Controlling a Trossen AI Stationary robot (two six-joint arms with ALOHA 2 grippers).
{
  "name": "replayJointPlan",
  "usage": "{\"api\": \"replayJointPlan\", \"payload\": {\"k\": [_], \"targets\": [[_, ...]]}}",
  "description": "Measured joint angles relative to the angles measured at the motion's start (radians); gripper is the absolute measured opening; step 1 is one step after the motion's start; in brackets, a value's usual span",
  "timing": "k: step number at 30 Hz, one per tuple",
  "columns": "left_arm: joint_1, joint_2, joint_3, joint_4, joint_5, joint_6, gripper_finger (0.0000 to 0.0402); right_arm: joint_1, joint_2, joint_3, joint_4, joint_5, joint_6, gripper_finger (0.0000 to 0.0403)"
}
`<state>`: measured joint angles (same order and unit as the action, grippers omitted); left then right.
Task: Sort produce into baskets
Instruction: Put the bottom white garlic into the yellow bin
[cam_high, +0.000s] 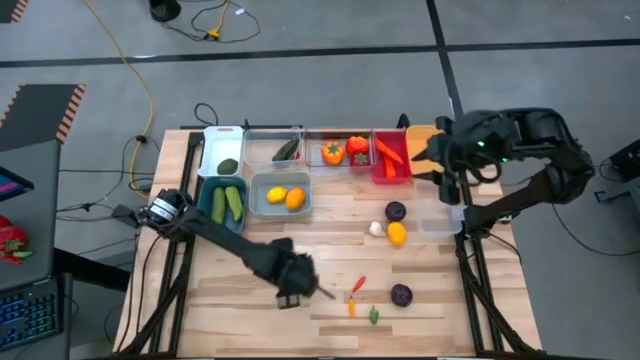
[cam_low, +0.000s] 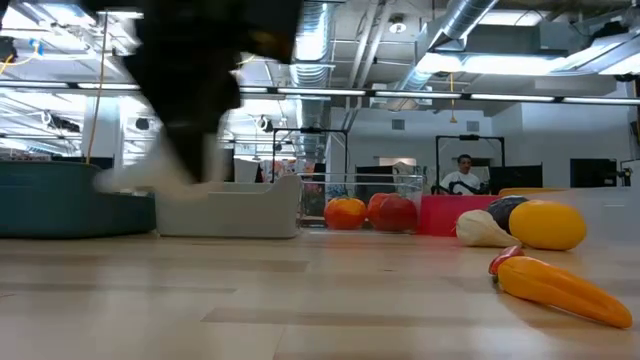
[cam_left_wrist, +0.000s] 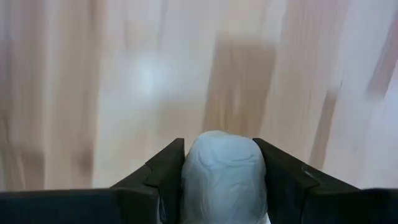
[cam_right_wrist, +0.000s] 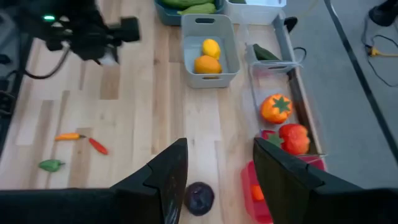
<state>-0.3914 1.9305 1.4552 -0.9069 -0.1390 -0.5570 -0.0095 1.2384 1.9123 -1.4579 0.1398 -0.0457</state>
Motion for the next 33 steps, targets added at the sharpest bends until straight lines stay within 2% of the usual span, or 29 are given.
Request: {"api": "replayJointPlan", "payload": {"k": [9,15,23,30,33], "targets": [[0.179,0.0,0.016,0.339,0.001,0.214,0.0154,0.038,-0.22,-0.37,0.178,0.0,0.072,0.0207],[0.277,-0.001,0.016,0.581,0.003,0.362,0.0154,0.042,-0.332,-0.555,0.276,0.0,0.127,0.0207],[0.395,-0.001,0.016,0.836,0.002,0.541,0.0155,0.042,-0.4,-0.685,0.367,0.0,0.218,0.0207],[0.492,-0.001,0.016,1.019,0.006,0.62,0.0163,0.042,-0.406,-0.779,0.473,0.001,0.232,0.0207],[0.53,0.0,0.016,1.085,0.051,0.624,0.0163,0.041,-0.394,-0.79,0.482,0.057,0.232,0.0207]]}}
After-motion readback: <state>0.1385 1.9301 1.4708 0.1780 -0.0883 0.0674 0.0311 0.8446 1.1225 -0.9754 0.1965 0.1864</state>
